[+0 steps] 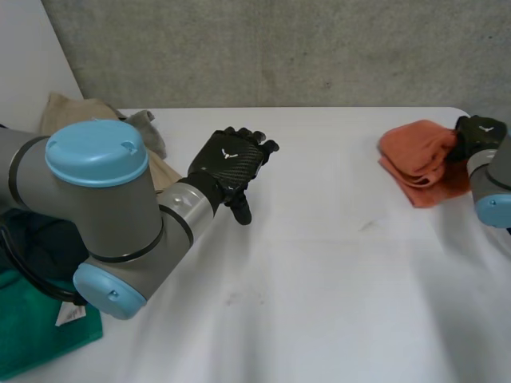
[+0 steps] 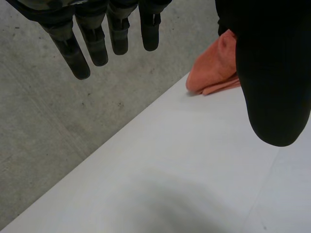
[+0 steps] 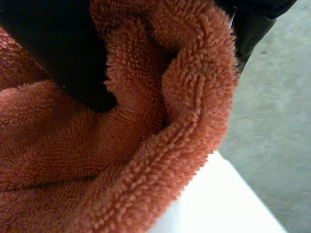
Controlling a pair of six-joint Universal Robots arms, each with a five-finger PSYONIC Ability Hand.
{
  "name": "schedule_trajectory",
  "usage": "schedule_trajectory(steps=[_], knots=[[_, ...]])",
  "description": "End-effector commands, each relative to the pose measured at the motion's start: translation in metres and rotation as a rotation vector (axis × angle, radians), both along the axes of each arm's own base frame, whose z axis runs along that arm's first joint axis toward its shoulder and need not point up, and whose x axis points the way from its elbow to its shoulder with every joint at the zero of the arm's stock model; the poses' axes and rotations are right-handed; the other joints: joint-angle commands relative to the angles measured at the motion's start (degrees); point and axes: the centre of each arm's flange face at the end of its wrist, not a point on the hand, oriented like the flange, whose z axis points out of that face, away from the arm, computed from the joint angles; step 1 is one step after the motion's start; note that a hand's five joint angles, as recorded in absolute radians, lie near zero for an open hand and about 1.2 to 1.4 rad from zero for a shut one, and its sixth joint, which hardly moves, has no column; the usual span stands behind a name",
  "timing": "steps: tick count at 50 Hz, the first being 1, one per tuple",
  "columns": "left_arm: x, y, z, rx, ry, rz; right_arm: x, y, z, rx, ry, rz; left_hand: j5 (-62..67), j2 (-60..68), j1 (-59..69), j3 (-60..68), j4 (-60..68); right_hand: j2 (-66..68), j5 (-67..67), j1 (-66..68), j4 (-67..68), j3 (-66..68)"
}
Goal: Fold the laundry.
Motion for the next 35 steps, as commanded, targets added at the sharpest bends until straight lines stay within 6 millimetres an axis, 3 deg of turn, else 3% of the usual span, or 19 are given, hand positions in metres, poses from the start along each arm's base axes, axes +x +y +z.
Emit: schedule_trajectory(steps=[1, 11, 16, 17, 18, 24, 27, 31, 35], knots=[[-0.002, -0.004, -0.009, 0.008, -0.009, 0.001, -0.033, -0.020, 0.010, -0.085, 0.059, -0.077, -0.20, 0.91, 1.01, 0.55, 0.71, 14.12, 16.78, 30.35, 11.97, 13.03], [0.000, -0.008, -0.016, 0.023, -0.020, 0.010, -0.065, -0.028, 0.014, -0.106, 0.134, -0.141, -0.20, 0.91, 1.01, 0.55, 0.71, 14.12, 16.78, 30.35, 11.97, 13.03], [0.000, -0.008, -0.017, 0.024, -0.021, 0.012, -0.067, -0.028, 0.009, -0.092, 0.197, -0.135, -0.20, 0.91, 1.01, 0.55, 0.71, 11.51, 14.18, 27.75, 9.36, 10.43], [0.000, -0.008, -0.017, 0.024, -0.021, 0.012, -0.067, -0.028, 0.007, -0.085, 0.213, -0.134, -0.20, 0.91, 1.01, 0.55, 0.71, -7.83, -5.17, 8.41, -9.98, -8.92], [0.000, -0.008, -0.016, 0.023, -0.020, 0.012, -0.066, -0.027, 0.003, -0.076, 0.262, -0.133, -0.20, 0.91, 1.01, 0.55, 0.71, -55.88, -53.22, -39.65, -58.03, -56.97], [0.001, -0.007, -0.015, 0.024, -0.019, 0.014, -0.061, -0.024, -0.014, -0.066, 0.401, -0.146, -0.20, 0.91, 1.01, 0.55, 0.71, -55.88, -53.22, -39.65, -58.03, -56.97], [0.001, -0.005, -0.016, 0.027, -0.020, 0.011, -0.068, -0.023, -0.002, -0.110, 0.438, -0.234, -0.20, 0.91, 1.01, 0.55, 0.71, -55.88, -53.22, -39.65, -58.03, -56.97], [0.003, -0.003, -0.016, 0.033, -0.023, 0.014, -0.098, -0.020, 0.030, -0.180, 0.538, -0.406, -0.37, 0.74, 0.84, 0.39, 0.54, -55.88, -53.22, -39.65, -58.03, -56.97], [0.006, -0.001, -0.005, 0.014, -0.008, 0.019, -0.098, -0.013, 0.061, -0.245, 0.583, -0.426, -0.37, 0.74, 0.84, 0.39, 0.54, -55.88, -53.22, -39.65, -58.03, -56.97]])
